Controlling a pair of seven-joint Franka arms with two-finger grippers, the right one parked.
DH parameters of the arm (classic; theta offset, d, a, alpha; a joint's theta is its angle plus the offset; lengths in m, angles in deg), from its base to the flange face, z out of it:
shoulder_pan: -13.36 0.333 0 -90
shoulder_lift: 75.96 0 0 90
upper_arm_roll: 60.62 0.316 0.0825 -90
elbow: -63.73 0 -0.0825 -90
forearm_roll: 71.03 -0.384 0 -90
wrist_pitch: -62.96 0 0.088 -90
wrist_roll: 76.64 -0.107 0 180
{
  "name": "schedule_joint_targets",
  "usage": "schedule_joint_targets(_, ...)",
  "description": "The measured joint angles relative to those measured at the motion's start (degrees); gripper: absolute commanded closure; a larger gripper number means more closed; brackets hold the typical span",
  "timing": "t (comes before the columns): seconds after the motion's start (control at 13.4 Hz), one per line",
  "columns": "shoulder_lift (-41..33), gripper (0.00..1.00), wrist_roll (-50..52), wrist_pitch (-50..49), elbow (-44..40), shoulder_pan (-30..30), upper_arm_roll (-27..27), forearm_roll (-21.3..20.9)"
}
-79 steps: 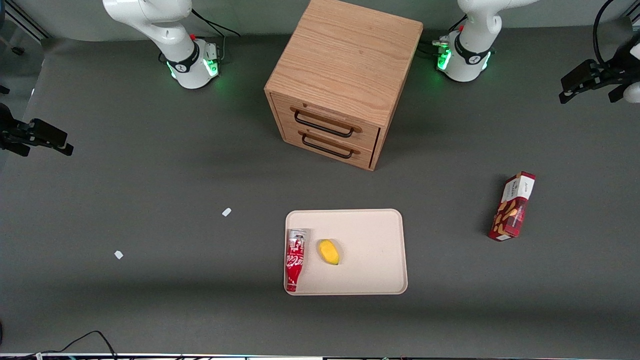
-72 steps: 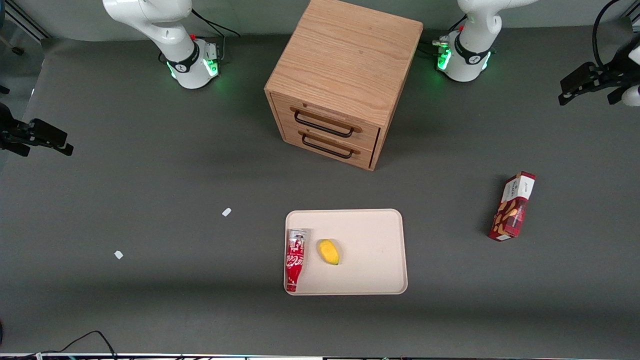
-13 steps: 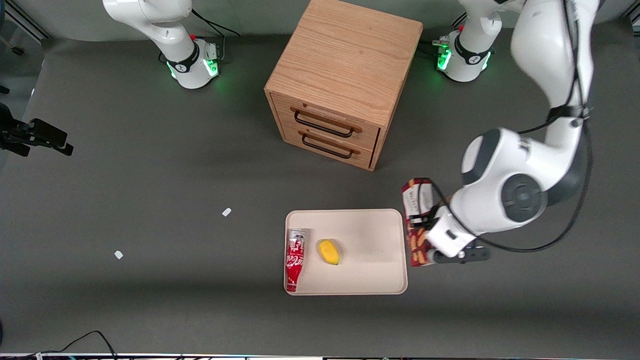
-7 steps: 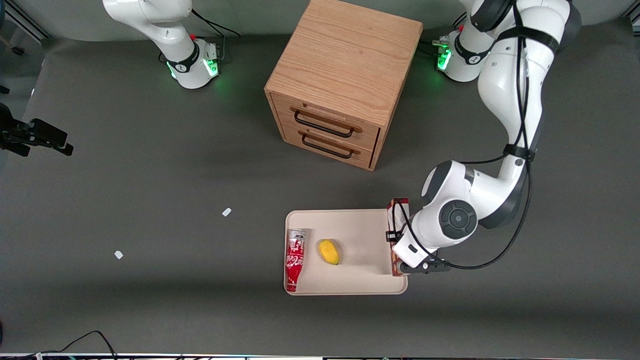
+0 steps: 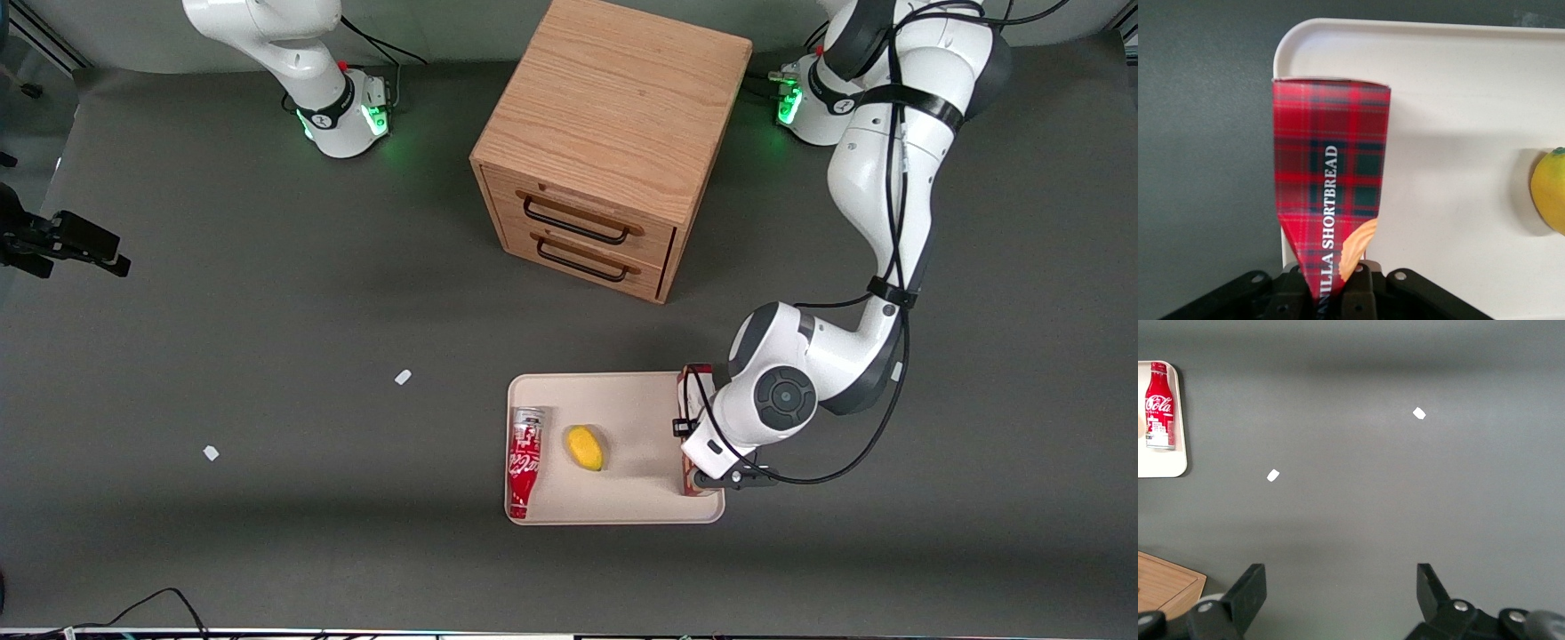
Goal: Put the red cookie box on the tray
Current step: 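Lower the cookie box onto the tray beside the lemon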
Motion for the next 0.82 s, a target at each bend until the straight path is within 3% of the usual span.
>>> schedule_joint_targets(0.82,-0.02,0.0,0.22,0.02,-1.32,-0.88,0.87,-1.28)
